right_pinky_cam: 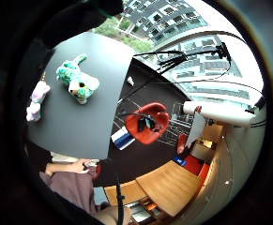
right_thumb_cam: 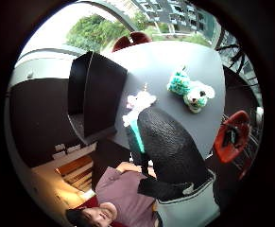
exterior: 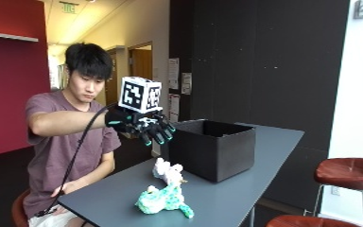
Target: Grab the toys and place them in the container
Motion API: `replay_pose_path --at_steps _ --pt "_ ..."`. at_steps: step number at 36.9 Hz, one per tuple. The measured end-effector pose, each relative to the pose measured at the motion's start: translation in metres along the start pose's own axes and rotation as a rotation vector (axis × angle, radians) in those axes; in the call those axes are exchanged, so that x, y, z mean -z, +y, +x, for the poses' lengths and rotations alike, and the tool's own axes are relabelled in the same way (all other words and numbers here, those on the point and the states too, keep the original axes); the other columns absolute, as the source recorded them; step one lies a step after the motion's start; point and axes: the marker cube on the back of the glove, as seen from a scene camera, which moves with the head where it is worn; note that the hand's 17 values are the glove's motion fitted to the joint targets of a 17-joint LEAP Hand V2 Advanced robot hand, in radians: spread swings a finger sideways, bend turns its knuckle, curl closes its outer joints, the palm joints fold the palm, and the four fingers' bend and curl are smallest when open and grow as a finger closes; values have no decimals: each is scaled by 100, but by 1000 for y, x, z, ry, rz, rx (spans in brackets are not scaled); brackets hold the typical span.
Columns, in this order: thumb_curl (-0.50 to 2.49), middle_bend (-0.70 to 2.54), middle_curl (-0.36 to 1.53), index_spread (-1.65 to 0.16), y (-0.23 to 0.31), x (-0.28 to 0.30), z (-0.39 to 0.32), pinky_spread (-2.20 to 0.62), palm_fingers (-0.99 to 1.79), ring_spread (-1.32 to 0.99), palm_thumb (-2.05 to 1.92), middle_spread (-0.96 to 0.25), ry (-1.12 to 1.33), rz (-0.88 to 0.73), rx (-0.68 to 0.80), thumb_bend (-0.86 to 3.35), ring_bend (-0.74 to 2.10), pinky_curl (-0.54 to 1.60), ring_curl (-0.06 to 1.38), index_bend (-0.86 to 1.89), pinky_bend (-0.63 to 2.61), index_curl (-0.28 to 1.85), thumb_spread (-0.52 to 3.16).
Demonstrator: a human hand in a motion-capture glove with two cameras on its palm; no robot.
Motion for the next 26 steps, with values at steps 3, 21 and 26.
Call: replay_pose_path --at_steps 3,21,26 --pt "14 21 31 -16 -14 -20 0 1 -19 -8 -7 -5 -7 -28 -5 -5 54 32 23 8 78 16 136" --pt "20 17 29 -15 -69 -175 4 3 -15 0 -2 -4 55 -165 -64 -2 53 36 24 9 90 14 125" --pt "24 31 34 -15 -73 -183 3 -1 22 -8 8 -6 70 -87 -84 3 72 35 30 13 85 15 129"
